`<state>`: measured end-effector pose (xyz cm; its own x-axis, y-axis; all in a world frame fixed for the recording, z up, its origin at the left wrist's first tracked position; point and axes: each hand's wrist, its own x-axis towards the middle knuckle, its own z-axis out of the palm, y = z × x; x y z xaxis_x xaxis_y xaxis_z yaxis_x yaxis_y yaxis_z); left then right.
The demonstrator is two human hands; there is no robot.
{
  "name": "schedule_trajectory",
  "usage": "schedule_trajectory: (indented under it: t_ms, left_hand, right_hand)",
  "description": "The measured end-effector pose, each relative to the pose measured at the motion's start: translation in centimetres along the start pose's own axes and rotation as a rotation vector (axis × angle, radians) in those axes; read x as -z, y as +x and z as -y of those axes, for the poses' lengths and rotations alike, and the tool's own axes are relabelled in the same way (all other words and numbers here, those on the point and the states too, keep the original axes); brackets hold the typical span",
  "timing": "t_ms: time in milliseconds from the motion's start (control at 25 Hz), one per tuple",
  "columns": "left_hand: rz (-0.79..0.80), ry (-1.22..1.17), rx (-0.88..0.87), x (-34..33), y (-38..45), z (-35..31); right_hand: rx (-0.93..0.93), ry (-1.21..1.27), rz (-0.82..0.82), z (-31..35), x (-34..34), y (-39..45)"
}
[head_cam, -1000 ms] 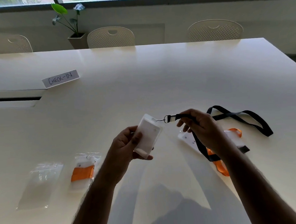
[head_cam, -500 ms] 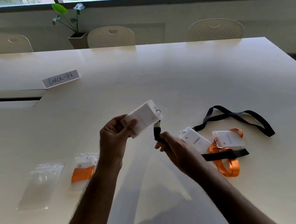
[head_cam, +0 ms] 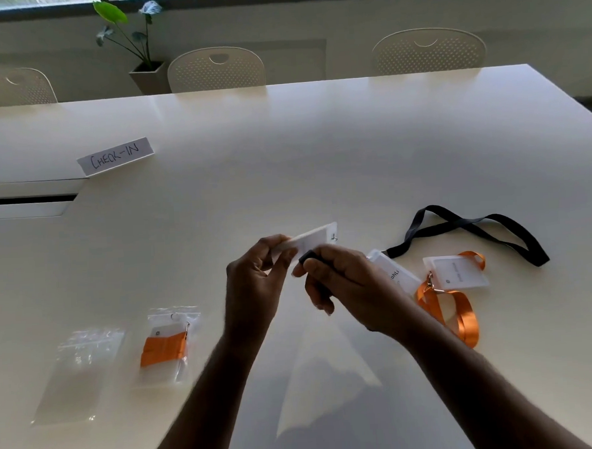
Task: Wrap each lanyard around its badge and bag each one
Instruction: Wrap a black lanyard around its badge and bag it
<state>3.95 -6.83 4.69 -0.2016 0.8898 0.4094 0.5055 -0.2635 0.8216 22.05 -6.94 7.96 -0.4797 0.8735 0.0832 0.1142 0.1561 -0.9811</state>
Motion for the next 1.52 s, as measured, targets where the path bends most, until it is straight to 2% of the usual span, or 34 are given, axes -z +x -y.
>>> schedule_trajectory:
  t_ms: [120, 320, 600, 720, 880, 1000, 1240, 1320, 1400, 1520]
  left_hand:
    - [0.091, 0.045, -0.064, -0.3, -0.3, 0.4]
    - [0.198, 0.057, -0.104, -0.6, -0.7, 0.6]
    - [0.522, -0.039, -0.051, 1.2, -0.1, 0.3]
    - [0.584, -0.083, -0.049, 2.4, 0.1, -0.6]
    - [0.539, -0.219, -0.036, 3.6, 0.2, -2.0]
    - [0.427, -0.339, 0.032, 4.1, 0.3, -2.4]
    - [0.216, -0.455, 0.193, 3.8, 0.3, -2.1]
    - [0.155, -0.527, 0.263, 3.5, 0.4, -1.6]
    - [0.108, -0.582, 0.315, 3.4, 0.3, -1.1]
    - [0.042, -0.591, 0.363, 3.1, 0.4, -0.6]
  right_hand:
    - [0.034, 0.143, -0.027, 0.8, 1.0, 0.4]
    - [0.078, 0.233, -0.159, 2.0, 3.1, 0.3]
    - [0.088, -0.054, -0.195, 1.5, 5.3, 0.6]
    - [0.059, -0.155, -0.174, 0.3, 5.6, 0.8]
    - [-0.033, -0.068, -0.149, -1.5, 4.6, 1.0]
    - [-0.028, -0.029, -0.089, -2.7, 3.1, 0.9]
    - [-0.138, 0.202, -0.021, -4.1, 1.5, 0.8]
    - [-0.127, 0.128, -0.006, -4.7, 1.2, 0.8]
    - [-0.123, -0.061, -0.021, -5.1, 0.9, 0.9]
    - [-0.073, 0.002, -0.034, -5.0, 0.7, 1.0]
